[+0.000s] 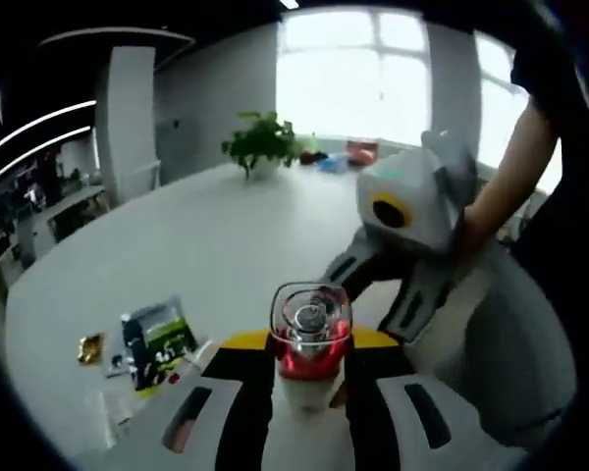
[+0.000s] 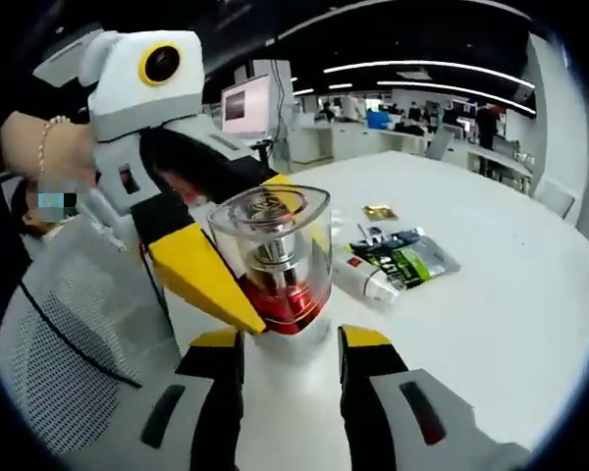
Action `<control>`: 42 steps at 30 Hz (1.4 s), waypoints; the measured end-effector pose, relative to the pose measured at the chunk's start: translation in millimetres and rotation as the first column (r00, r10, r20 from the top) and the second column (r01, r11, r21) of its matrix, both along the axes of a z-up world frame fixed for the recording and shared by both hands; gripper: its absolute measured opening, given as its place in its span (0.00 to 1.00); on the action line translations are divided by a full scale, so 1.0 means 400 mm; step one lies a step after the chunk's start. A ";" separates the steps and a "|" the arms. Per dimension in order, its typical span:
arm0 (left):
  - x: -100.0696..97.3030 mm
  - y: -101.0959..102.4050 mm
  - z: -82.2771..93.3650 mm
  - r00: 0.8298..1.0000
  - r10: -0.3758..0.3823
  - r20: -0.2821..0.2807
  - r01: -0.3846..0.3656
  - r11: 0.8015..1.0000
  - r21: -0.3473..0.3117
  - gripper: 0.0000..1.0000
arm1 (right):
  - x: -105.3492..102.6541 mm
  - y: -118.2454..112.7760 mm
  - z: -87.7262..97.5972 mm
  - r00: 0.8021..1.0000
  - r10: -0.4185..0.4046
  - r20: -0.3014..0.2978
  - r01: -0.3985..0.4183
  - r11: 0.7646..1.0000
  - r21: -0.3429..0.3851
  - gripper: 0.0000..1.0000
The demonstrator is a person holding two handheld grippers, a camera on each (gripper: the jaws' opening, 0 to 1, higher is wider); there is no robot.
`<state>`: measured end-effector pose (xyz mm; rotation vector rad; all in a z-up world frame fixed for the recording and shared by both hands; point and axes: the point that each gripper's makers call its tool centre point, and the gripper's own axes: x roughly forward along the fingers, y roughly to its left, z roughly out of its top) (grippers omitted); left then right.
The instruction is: Arrange the skincare products in the storage area until every visible bottle or jar stands upright without overlapping.
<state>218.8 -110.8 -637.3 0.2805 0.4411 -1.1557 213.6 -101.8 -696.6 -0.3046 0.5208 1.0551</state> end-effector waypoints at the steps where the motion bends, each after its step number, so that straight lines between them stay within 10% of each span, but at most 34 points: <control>1: 0.000 0.001 -0.001 1.000 -0.015 0.003 0.015 1.000 0.003 0.29 | -0.001 0.007 0.002 1.000 0.024 -0.002 -0.024 1.000 0.018 0.48; 22: -0.009 -0.002 -0.008 0.992 -0.125 -0.033 0.125 0.992 -0.022 0.29 | -0.019 0.044 -0.008 0.915 0.402 0.011 -0.401 0.915 -0.044 0.31; 42: 0.048 -0.094 -0.001 0.982 -0.189 -0.003 0.189 0.981 -0.034 0.29 | 0.035 -0.054 -0.008 0.941 0.339 -0.015 -0.339 0.938 -0.071 0.30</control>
